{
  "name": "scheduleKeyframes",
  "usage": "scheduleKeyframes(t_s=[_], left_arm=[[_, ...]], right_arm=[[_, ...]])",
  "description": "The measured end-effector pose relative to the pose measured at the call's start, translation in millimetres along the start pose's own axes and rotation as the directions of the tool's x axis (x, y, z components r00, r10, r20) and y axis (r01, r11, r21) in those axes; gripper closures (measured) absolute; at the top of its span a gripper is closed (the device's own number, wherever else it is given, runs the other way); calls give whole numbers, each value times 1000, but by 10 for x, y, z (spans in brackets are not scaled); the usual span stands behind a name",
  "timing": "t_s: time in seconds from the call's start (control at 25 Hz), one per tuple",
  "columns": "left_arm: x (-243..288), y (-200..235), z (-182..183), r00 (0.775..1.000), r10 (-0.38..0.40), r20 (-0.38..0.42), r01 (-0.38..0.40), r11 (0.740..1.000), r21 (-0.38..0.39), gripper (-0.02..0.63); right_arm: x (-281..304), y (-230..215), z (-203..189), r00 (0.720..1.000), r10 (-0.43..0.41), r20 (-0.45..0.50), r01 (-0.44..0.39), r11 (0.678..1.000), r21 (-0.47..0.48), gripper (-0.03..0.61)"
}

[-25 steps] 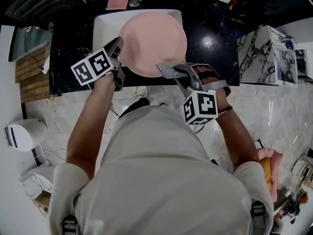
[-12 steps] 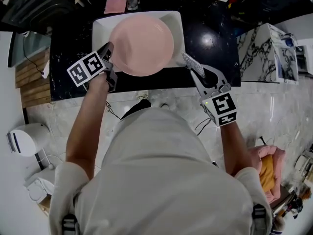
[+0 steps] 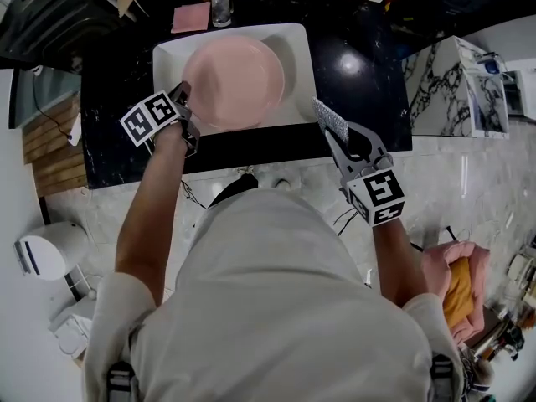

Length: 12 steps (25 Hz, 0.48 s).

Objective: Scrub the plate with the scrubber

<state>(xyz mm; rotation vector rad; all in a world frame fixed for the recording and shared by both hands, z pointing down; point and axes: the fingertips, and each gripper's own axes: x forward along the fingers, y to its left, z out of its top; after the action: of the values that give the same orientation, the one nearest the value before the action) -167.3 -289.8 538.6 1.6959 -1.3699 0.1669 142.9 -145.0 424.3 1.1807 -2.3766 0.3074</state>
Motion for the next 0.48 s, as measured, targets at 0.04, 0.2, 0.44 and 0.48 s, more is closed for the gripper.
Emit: scheduleKeyframes(t_s=[0.04,0.2,0.44,0.48], left_arm=[[44,30,2,1000,5,-6,-5,1000,0,589],[244,147,7,999,29,-32,-29,1000,5,588],[551,327,-43,994,64,-83,-63,998,15,587],[599,349,-60,993,68,-93,-66,998,15,588]], right_arm=[[11,4,1,1000,-3,-3,3,1000,3,500],[62,0,4,1000,-13,-18,13,1000,16,500],[192,22,21,999,-18,-39,19,999,27,500],[211,23,26,999,-20,-42,21,999,28,500]])
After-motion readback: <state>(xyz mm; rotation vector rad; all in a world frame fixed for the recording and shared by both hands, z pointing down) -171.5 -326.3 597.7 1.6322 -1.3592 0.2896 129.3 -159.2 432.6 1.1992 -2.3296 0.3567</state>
